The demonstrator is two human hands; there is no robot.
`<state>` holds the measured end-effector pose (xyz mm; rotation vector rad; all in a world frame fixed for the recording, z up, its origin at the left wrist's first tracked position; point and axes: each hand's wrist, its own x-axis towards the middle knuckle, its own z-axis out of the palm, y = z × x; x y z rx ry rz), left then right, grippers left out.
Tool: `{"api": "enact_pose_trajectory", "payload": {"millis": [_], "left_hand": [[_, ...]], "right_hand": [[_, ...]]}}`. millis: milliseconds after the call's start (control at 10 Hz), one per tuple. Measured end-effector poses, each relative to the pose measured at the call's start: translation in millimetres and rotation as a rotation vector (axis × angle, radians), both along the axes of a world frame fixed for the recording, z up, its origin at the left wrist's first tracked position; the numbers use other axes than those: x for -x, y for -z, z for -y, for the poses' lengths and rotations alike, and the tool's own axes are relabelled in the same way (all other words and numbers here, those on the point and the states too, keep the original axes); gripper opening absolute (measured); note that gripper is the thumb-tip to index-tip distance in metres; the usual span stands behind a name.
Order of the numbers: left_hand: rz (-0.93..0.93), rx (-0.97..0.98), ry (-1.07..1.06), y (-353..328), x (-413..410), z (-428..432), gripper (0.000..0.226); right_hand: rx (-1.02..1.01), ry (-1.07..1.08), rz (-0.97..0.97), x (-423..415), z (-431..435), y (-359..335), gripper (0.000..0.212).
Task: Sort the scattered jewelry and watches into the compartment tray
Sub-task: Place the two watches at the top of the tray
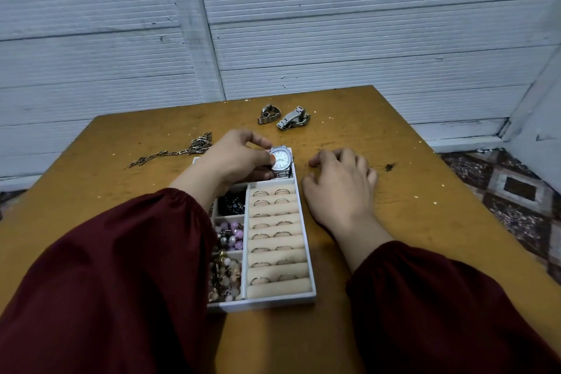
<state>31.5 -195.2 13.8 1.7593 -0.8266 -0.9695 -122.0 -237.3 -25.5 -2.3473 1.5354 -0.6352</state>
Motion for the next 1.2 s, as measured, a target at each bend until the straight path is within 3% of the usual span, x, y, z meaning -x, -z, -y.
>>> {"api": "enact_pose_trajectory", "payload": {"millis": [400, 800, 1100, 1200], "left_hand": [[0.244, 0.125, -0.027, 3, 9, 2, 0.021], [0.339, 0.055, 0.03, 1, 4, 3, 0.03], [0.703, 0.034, -0.003, 0, 13, 3, 0.027], [0.665, 0.009, -0.004, 0, 11, 2, 0.027]], "right_hand": [[-0.013, -0.002, -0.002, 0, 1, 0, 0.031], [-0.008, 0.002, -0.01, -1, 1, 0, 0.031], [-0.016, 0.0, -0.013, -1, 1, -1, 0.032], [-0.016, -0.001, -0.008, 0, 1, -1, 0.032]]}}
